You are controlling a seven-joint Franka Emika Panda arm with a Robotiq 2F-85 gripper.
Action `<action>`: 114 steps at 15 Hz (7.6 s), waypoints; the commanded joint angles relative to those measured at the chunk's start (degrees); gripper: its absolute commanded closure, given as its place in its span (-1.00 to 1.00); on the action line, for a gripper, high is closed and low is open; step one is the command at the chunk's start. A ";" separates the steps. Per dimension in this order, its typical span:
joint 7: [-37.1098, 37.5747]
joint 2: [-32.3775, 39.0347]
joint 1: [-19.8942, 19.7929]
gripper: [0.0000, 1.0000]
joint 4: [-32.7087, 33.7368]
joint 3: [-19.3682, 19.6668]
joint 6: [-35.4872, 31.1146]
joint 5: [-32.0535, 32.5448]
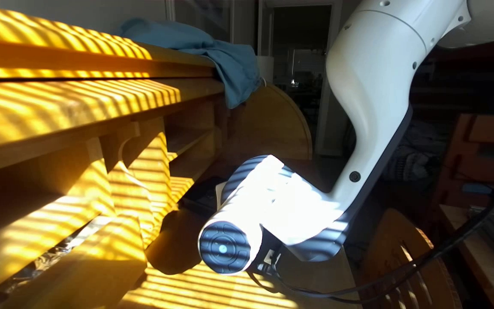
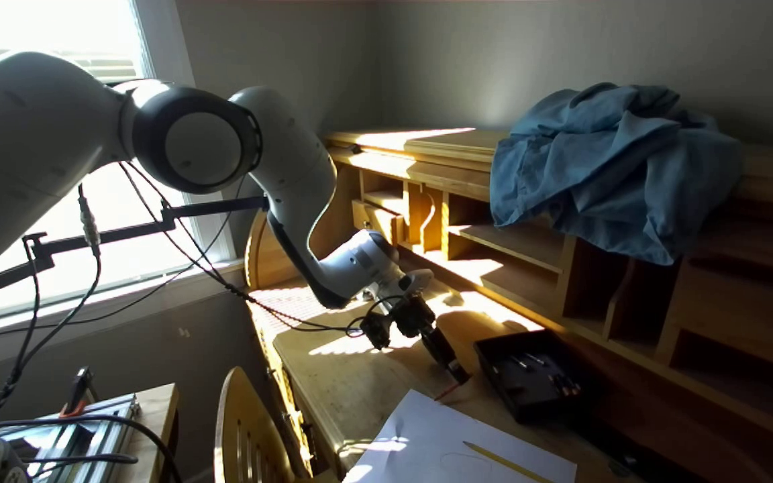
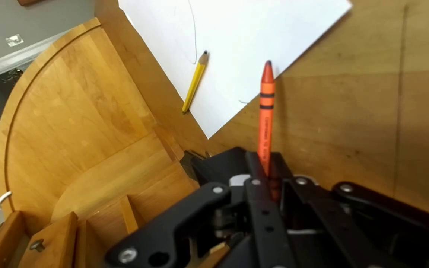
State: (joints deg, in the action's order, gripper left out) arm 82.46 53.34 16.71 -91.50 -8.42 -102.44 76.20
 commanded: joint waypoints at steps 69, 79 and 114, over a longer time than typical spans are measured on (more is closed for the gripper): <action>16.84 -19.59 -0.64 0.95 -22.25 1.04 -20.41 9.52; 35.47 -25.13 -6.87 0.95 -28.83 -1.11 -35.86 24.74; 20.59 -35.24 -17.64 0.95 -36.21 1.91 -72.22 20.50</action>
State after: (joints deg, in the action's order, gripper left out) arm 103.28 18.45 1.23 -127.19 -7.12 -169.42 97.85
